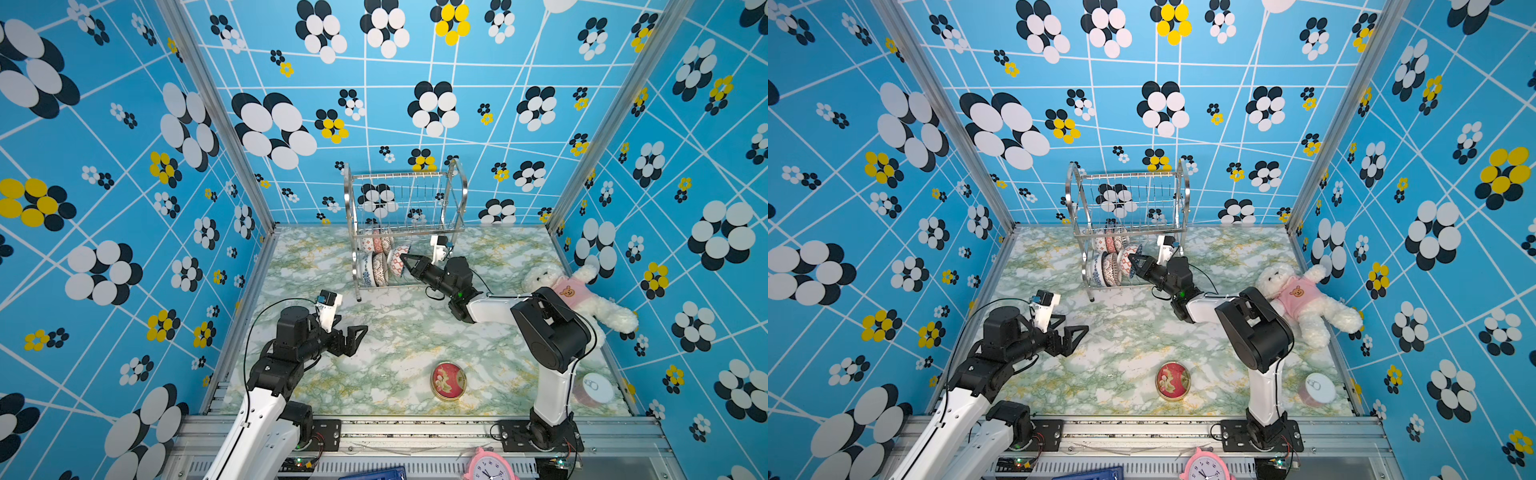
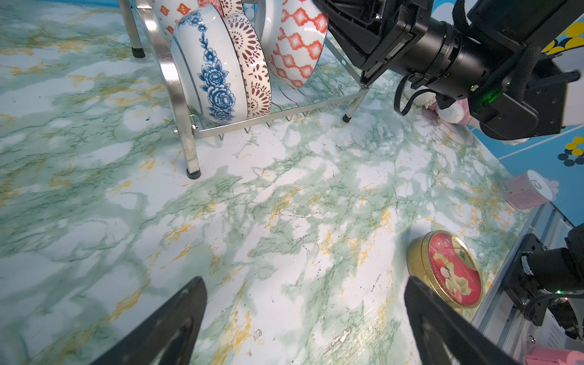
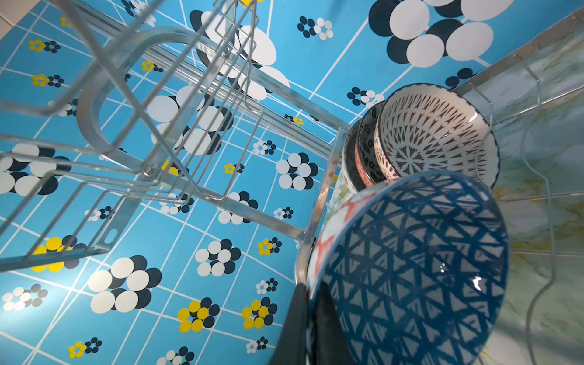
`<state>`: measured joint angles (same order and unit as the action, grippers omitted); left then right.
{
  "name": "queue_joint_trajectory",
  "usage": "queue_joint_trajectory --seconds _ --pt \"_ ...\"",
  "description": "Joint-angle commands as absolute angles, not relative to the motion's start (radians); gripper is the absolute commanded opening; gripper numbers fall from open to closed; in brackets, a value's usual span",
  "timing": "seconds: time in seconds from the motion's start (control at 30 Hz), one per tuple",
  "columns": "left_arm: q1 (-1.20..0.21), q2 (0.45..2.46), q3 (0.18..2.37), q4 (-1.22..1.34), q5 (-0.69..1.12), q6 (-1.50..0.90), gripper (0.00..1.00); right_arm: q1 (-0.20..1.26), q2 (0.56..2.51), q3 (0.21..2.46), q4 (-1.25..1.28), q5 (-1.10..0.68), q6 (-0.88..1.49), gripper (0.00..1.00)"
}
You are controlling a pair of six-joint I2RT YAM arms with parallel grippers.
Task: Load bowls into a dish rack
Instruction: Place the bowl in the dish rack.
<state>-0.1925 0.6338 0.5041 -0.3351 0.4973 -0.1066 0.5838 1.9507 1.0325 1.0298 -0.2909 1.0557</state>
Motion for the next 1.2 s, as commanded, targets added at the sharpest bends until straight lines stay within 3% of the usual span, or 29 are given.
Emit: queue_joint_trajectory --seconds 0.0,1.17 --pt "-0.2 0.641 0.494 -0.311 0.486 -0.092 0.99 0.579 1.961 1.075 1.12 -0.332 1.068 0.05" --pt "-0.199 0.657 0.498 -0.306 0.468 -0.094 0.99 0.571 2.056 1.127 1.144 -0.487 1.149 0.06"
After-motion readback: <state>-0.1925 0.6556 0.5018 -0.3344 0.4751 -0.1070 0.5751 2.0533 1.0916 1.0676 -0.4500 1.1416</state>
